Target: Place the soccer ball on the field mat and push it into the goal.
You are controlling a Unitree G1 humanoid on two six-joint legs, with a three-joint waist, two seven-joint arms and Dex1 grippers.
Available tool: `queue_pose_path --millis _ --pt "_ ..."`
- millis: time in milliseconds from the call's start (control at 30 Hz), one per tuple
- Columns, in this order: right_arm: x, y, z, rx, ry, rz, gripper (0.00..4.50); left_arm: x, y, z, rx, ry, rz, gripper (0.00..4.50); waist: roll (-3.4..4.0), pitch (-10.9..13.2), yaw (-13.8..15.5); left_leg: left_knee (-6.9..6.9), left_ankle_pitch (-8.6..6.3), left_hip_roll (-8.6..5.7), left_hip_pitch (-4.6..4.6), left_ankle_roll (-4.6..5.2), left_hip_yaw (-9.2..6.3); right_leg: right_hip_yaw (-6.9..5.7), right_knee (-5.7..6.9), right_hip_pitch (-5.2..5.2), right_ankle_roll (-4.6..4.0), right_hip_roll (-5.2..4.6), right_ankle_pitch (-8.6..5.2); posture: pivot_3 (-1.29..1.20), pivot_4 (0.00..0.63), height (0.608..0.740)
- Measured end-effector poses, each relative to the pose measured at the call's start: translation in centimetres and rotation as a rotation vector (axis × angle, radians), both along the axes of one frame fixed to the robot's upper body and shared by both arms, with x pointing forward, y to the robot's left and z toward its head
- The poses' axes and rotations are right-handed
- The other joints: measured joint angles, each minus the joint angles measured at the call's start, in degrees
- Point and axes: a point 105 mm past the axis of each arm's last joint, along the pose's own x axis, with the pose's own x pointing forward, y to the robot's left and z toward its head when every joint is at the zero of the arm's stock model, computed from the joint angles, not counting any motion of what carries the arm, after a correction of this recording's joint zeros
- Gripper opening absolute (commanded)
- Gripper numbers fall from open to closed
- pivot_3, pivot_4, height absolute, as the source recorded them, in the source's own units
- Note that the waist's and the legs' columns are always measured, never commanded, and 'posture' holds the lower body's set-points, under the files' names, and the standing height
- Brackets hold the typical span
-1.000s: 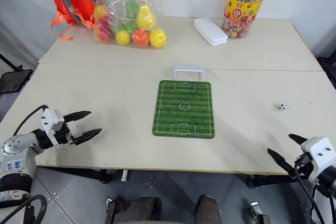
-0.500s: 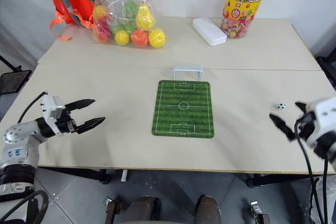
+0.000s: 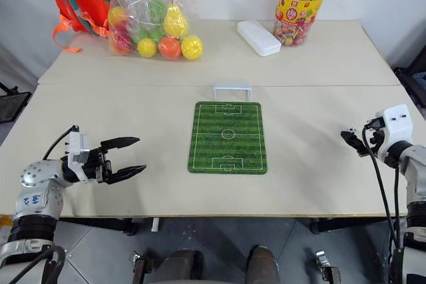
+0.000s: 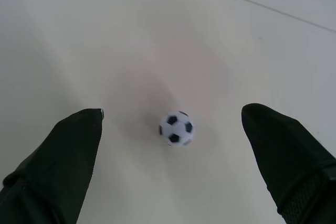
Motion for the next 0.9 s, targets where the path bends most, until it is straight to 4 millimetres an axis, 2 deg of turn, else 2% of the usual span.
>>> queue_pose_path --millis 200,400,500,800,900 --pt "1.9 0.4 -1.9 0.063 0.021 -0.017 4.43 -0.3 0.1 0.1 0.002 -0.004 0.014 4.5 0.02 0.0 -0.8 0.07 0.0 0.03 0.02 0.0 0.01 0.03 0.02 0.02 -0.03 0.01 0.02 0.0 0.15 0.74" --pt "2.6 0.1 -2.0 0.087 0.009 -0.047 4.43 -0.2 0.2 0.2 -0.008 -0.005 0.023 4.5 0.04 0.0 -0.9 0.06 -0.01 0.07 0.02 -0.02 0.01 0.03 0.0 0.02 -0.04 0.06 0.02 0.0 0.15 0.74" --pt "2.9 0.4 -2.2 0.096 0.007 -0.04 3.89 -0.2 0.2 0.3 -0.015 -0.008 0.025 4.5 0.04 0.0 -1.0 0.09 -0.01 0.12 0.02 -0.02 0.03 0.04 0.0 0.03 -0.07 0.1 0.04 0.0 0.15 0.74" --pt "3.3 1.5 -2.4 0.106 -0.005 -0.006 0.85 -0.2 0.1 0.4 -0.017 -0.011 0.023 4.5 0.04 0.0 -1.0 0.17 -0.03 0.2 0.03 -0.07 0.07 0.08 0.0 0.04 -0.16 0.2 0.1 0.0 0.15 0.74" --pt "3.3 1.7 -2.1 0.088 -0.018 0.005 0.85 -0.2 0.1 0.4 -0.015 -0.011 0.015 4.5 0.07 0.0 -0.9 0.16 -0.03 0.21 0.02 -0.07 0.08 0.09 0.0 0.01 -0.16 0.2 0.1 0.0 0.15 0.74"
